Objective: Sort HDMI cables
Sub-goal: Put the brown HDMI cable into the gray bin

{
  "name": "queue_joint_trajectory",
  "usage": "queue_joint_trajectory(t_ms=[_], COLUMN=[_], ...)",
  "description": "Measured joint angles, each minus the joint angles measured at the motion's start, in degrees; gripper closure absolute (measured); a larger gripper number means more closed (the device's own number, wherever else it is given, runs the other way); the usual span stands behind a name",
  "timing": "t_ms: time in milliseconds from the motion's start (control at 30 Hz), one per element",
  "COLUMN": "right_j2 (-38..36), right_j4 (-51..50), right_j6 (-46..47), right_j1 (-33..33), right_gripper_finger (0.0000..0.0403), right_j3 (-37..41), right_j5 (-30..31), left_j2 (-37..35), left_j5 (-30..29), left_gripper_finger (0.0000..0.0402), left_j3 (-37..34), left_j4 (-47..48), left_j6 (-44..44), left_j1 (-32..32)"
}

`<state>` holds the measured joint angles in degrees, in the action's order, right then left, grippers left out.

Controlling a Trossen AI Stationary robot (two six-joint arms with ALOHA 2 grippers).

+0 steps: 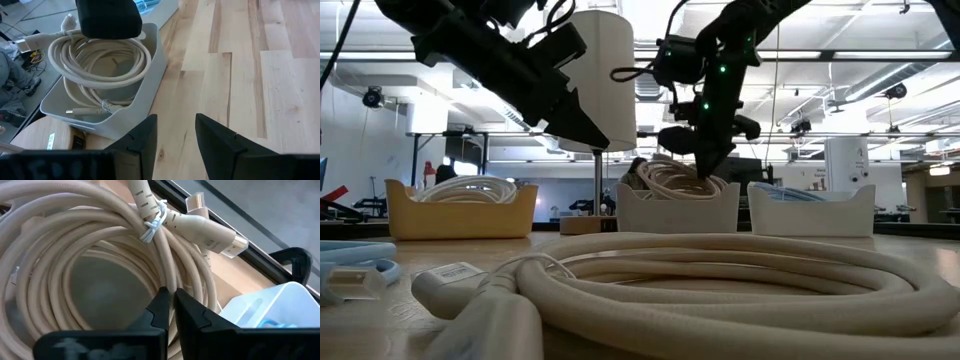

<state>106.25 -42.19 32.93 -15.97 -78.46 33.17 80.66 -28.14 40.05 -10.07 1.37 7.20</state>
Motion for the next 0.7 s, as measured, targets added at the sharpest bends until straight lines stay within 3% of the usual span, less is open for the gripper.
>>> queue_joint_trajectory(t_ms=[233, 700], right_j2=[0.04, 0.01], right_j4=[0.32, 0.83], right_j6=[-2.89, -5.18], right_j1=[-0.07, -0.11], right_gripper_finger=[0.0382, 0.0303], right_j3=[0.0, -1.18], right_j5=[-0.02, 1.65], left_j2=[0.0, 0.0], left_j5=[0.0, 0.0], left_gripper_finger=[0.0261, 0.0261], left_j3=[0.0, 0.0], left_j4=[-0.08, -0.2], left_j6=[-0.02, -0.07], left_j1=[0.0, 0.0])
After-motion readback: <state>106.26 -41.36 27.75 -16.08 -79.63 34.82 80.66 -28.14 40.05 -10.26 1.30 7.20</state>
